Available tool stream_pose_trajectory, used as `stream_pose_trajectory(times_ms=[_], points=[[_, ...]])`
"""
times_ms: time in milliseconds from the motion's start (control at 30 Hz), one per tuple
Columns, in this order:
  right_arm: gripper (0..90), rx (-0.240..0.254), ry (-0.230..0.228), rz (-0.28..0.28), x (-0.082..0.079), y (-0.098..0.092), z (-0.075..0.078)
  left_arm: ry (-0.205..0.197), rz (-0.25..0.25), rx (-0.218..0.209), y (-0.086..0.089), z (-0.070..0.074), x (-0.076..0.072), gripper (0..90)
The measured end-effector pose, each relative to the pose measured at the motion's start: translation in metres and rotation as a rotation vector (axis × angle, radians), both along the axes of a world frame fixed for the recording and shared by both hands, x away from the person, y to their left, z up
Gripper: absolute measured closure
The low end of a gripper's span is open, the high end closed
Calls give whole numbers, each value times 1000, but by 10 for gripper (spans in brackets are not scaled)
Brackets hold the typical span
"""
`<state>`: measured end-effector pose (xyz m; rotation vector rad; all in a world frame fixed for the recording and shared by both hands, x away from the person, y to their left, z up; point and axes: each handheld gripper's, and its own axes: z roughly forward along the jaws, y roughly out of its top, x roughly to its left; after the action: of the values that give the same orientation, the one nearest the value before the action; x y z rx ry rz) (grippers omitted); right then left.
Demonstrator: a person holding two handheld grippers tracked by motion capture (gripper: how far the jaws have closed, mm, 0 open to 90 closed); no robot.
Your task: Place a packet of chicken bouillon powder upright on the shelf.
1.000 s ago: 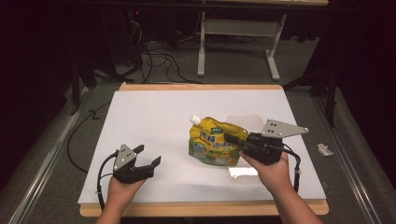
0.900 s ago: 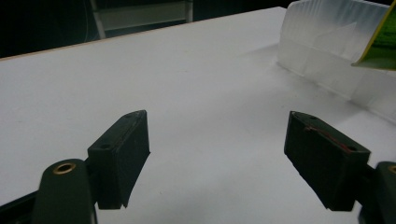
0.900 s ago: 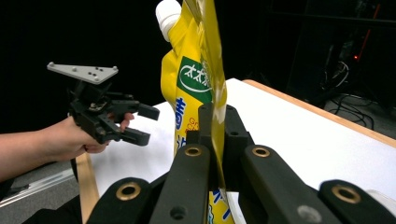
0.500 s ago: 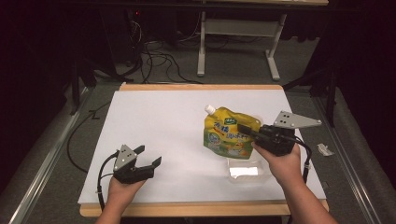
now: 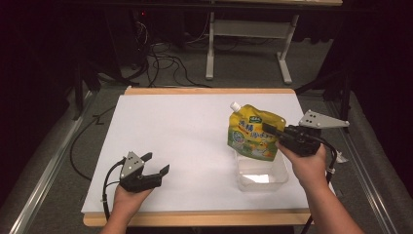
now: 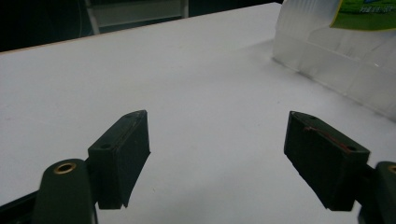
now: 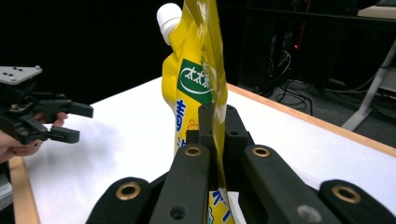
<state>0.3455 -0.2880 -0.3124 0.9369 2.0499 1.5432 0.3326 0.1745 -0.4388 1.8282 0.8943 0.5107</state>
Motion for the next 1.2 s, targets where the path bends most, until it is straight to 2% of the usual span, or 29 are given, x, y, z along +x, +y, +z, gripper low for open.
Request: stream_pose_trajectory(times_ms=[167,433,1200], points=[[900,-15,4,-28,4,-9,-2,4,-7,8,0,-1,0,228],[900,-27,18,-37,10,-16,-6,7,-5,9,1,-1,0,228],[900,-50,45,-42,24,-12,-17,11,-3,6,2,-1,1,228]])
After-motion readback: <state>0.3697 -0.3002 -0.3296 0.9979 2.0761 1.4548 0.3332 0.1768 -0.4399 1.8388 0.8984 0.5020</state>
